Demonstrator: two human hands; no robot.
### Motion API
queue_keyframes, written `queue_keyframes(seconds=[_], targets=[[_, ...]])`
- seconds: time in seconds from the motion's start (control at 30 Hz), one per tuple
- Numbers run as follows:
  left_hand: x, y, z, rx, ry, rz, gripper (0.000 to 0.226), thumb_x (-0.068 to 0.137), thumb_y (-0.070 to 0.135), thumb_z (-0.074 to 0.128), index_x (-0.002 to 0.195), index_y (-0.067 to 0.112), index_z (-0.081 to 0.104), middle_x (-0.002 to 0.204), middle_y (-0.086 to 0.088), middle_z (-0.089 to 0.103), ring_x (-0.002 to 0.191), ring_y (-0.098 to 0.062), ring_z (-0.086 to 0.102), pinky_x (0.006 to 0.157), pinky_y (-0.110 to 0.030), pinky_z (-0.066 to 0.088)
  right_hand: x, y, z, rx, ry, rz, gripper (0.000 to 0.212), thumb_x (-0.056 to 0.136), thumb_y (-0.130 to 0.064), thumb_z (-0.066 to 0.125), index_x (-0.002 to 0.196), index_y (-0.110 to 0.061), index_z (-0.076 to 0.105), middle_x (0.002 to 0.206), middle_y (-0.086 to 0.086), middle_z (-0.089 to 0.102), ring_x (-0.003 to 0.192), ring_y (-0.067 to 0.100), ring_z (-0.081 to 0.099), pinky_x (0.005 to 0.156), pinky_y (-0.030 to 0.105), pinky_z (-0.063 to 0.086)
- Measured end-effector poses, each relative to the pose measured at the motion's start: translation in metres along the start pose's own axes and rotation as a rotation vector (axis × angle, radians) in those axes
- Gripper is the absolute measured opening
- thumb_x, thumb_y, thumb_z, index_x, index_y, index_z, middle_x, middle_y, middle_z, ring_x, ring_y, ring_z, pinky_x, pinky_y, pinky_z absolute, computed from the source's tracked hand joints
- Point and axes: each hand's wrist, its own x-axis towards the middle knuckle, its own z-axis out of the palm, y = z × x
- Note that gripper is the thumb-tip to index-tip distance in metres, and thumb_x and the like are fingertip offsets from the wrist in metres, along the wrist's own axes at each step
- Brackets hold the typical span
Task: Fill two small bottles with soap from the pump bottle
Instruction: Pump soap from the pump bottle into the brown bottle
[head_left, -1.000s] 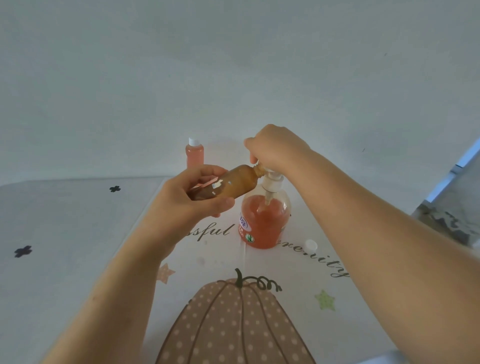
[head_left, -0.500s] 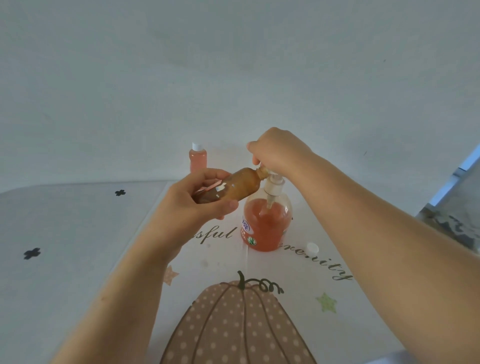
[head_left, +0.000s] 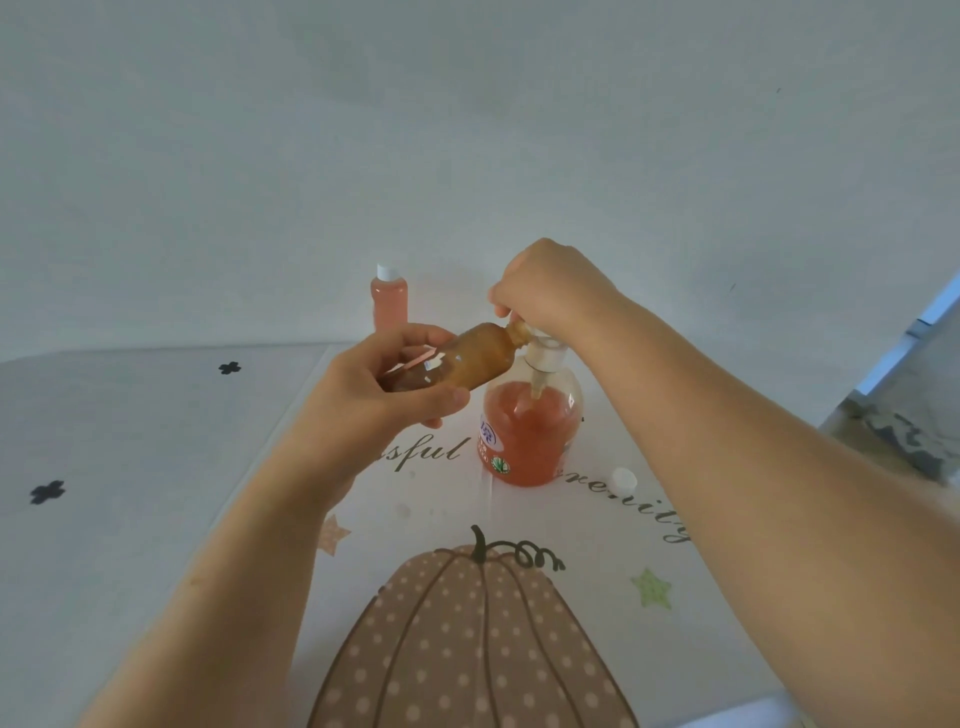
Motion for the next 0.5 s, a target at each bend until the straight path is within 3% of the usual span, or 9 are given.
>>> queue_keyframes(seconds=[0.23,0.33,0.43,0.5], targets=[[0.0,-0.002,0.0,-0.002,-0.013,-0.013,0.04,0.074,-0.001,0.078,0.106,0.022,0.069,0.099,-0.01,0.07,0.065,-0.019,0.065,0.055,-0.011,0.045,-0.006,0.003,0.0,0.042,0.025,-0.036,0.023,0.083,-0.022,0.063,0.097,-0.008,0.075,0.092,0.006,0.078,0.089,0.025,0.074,0.08,0.035,0.057],[-0.001,0.0,0.001,-0.012,-0.004,0.005,0.04,0.075,-0.001,0.078,0.105,0.023,0.069,0.098,-0.008,0.071,0.065,-0.019,0.065,0.055,-0.011,0.045,-0.007,0.001,-0.005,0.029,0.017,-0.045,0.025,0.083,-0.025,0.061,0.098,-0.009,0.074,0.095,0.006,0.078,0.09,0.024,0.074,0.072,0.031,0.052],[-0.003,0.004,0.002,-0.019,-0.017,0.043,0.038,0.076,-0.002,0.076,0.103,0.024,0.069,0.09,-0.001,0.071,0.064,-0.016,0.065,0.054,-0.009,0.043,-0.008,-0.004,-0.015,0.001,0.016,-0.086,0.029,0.085,-0.028,0.059,0.1,-0.007,0.073,0.1,0.009,0.077,0.08,0.023,0.07,0.078,0.034,0.055],[-0.004,0.005,0.002,-0.02,-0.021,0.052,0.038,0.076,-0.002,0.076,0.103,0.024,0.069,0.088,0.001,0.071,0.063,-0.015,0.065,0.055,-0.009,0.044,-0.008,-0.006,-0.017,-0.036,0.005,-0.099,0.029,0.086,-0.027,0.058,0.1,-0.007,0.073,0.102,0.01,0.077,0.073,0.022,0.062,0.073,0.033,0.052]])
